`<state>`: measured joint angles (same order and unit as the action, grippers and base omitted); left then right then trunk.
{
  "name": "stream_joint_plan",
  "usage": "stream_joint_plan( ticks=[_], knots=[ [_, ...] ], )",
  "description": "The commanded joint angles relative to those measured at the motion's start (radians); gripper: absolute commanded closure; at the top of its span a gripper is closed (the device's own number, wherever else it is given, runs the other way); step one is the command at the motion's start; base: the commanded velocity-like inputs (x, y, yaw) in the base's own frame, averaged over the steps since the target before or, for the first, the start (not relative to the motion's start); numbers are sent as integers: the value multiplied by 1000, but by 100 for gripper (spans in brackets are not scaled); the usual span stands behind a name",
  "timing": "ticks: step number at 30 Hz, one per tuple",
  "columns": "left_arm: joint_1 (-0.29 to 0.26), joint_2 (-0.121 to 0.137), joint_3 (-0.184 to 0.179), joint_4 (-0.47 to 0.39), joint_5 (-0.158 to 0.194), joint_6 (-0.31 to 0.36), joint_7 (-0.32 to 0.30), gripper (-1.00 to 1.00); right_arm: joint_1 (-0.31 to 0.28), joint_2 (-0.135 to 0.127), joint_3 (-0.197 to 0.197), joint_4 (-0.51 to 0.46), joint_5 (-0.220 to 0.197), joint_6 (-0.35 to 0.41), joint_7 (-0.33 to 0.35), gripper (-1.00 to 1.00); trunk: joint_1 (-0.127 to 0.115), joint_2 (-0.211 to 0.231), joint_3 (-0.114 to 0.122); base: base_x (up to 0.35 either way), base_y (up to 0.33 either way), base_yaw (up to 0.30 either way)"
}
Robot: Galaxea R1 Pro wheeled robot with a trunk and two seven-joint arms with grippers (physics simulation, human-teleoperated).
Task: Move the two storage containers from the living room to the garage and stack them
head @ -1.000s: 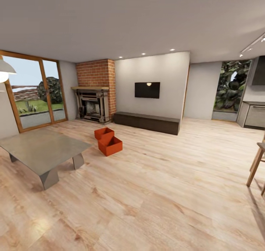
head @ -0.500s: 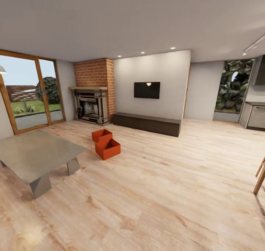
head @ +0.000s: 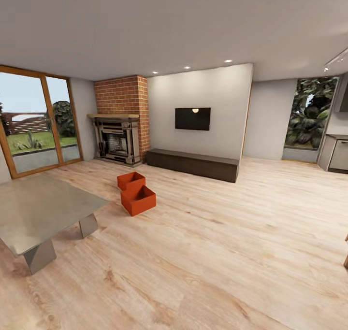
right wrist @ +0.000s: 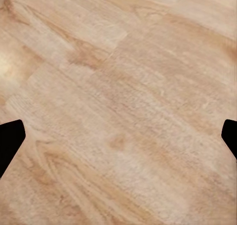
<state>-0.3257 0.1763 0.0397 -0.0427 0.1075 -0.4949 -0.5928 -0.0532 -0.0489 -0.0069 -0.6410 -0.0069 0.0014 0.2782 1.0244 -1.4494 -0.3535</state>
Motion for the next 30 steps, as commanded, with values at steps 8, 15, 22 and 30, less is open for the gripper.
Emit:
stream_joint_plan(
  ticks=[8, 15, 22, 30],
  knots=[
    [-1, 0, 3, 1, 9, 3, -10, -100, 0, 0, -1, 0, -1, 0, 4, -100, 1, -1, -1, 347, -76, 108],
    [-1, 0, 3, 1, 9, 3, -10, -100, 0, 0, -1, 0, -1, 0, 4, -100, 1, -1, -1, 347, -76, 266],
    [-1, 0, 3, 1, 9, 3, -10, -100, 0, 0, -1, 0, -1, 0, 4, -100, 1, -1, -1, 347, -76, 286],
    [-1, 0, 3, 1, 9, 3, -10, -100, 0, 0, -1, 0, -1, 0, 4, -100, 1, -1, -1, 347, -76, 221]
  ],
)
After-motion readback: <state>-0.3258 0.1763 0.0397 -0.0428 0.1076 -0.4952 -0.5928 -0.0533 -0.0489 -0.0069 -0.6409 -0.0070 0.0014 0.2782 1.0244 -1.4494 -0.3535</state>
